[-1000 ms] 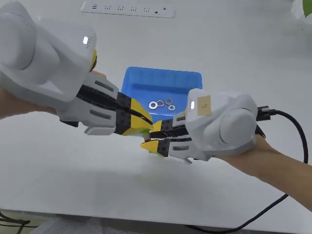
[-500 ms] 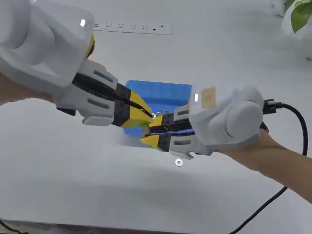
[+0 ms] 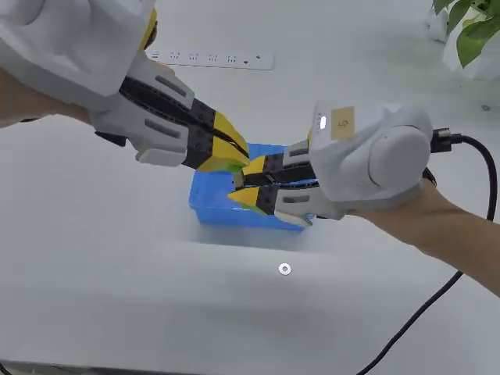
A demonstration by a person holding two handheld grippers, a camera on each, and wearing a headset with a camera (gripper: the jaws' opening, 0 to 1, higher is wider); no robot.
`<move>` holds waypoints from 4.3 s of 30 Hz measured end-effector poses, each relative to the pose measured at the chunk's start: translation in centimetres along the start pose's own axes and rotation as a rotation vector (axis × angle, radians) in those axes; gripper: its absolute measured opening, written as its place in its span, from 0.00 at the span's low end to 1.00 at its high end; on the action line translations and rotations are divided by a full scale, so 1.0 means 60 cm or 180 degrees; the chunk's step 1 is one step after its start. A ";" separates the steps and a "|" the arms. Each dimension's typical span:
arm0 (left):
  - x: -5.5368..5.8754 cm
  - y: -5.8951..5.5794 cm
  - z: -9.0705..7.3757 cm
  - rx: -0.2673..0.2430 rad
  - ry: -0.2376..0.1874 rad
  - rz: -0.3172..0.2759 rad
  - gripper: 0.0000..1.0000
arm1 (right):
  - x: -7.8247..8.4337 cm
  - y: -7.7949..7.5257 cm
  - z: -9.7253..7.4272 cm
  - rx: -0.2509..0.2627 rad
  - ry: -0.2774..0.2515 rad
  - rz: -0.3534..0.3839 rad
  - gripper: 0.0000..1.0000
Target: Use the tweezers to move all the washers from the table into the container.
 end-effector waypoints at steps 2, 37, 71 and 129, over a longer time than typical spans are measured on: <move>-0.001 0.007 0.000 -0.0005 0.0002 0.0021 0.06 | 0.000 -0.007 -0.001 0.0031 -0.0004 -0.0001 0.10; 0.061 0.096 0.042 0.0064 -0.0032 -0.0265 0.06 | 0.079 -0.048 0.065 -0.0020 0.0263 0.0075 0.10; 0.109 0.120 0.063 0.0118 0.0012 -0.0591 0.06 | 0.125 -0.042 0.097 -0.0111 0.0434 0.0249 0.10; -0.023 -0.037 0.068 0.0096 0.0009 -0.0026 0.07 | 0.032 0.025 -0.052 0.0106 0.0091 0.0081 0.11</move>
Point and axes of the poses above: the centre of the closed fingertips' face, and the gripper's own axes: z roughly forward along the fingers, y roughly to its left, x roughly out of its underside, the point moved 7 cm from there along -z, roughly backward along the fingers, and after that the axes turned 14 degrees about x, right-handed, at the moved point
